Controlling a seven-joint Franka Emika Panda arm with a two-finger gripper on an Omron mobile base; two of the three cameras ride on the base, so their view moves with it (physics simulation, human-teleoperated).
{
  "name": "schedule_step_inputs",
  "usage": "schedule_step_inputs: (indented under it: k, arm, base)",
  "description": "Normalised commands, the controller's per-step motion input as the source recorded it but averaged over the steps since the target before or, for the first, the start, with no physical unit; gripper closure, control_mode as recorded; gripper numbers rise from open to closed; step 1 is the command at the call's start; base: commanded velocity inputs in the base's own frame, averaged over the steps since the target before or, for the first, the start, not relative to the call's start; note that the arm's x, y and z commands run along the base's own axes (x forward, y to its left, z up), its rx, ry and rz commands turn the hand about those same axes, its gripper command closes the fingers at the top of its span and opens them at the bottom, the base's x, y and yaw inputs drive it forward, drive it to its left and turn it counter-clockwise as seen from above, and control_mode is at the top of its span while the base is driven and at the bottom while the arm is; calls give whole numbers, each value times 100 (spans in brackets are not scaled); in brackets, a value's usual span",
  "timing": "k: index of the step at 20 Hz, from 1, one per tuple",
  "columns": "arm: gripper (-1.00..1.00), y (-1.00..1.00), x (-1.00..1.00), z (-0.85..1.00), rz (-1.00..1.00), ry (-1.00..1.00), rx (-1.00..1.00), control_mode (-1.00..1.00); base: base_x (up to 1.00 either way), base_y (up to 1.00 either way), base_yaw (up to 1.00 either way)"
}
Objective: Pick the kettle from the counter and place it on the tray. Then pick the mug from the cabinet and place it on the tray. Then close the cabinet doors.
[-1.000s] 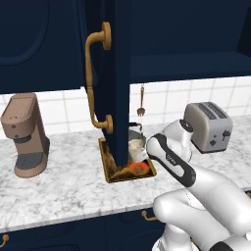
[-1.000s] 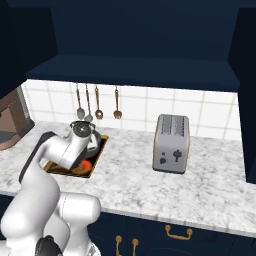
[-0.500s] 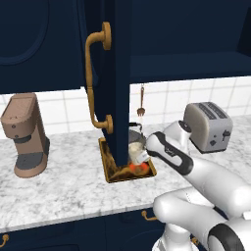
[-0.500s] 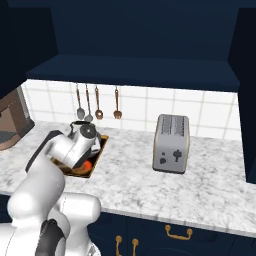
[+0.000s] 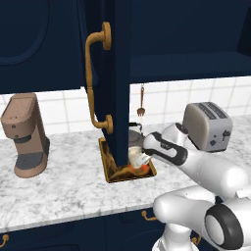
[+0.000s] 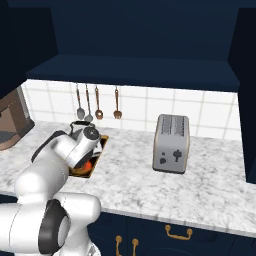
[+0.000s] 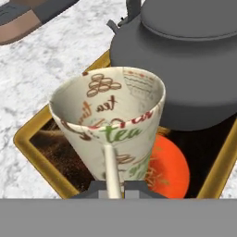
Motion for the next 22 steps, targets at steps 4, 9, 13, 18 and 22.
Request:
schedule_step_inputs:
  k: [4,9,13,18,22]
  arm:
    - [100,3,0,-54,0,0,0,-100]
    - [100,1,0,-42,0,0,0,-100]
    - [-100,-8,0,-11,0,0,3,-100]
    - [-100,-34,0,-3,1,0,9,-100]
    - [-100,-16,0,-1,6,0,9,-100]
  base:
    - [0,0,0]
    - [0,0,0]
    - [0,0,0]
    - [0,0,0]
    - [0,0,0]
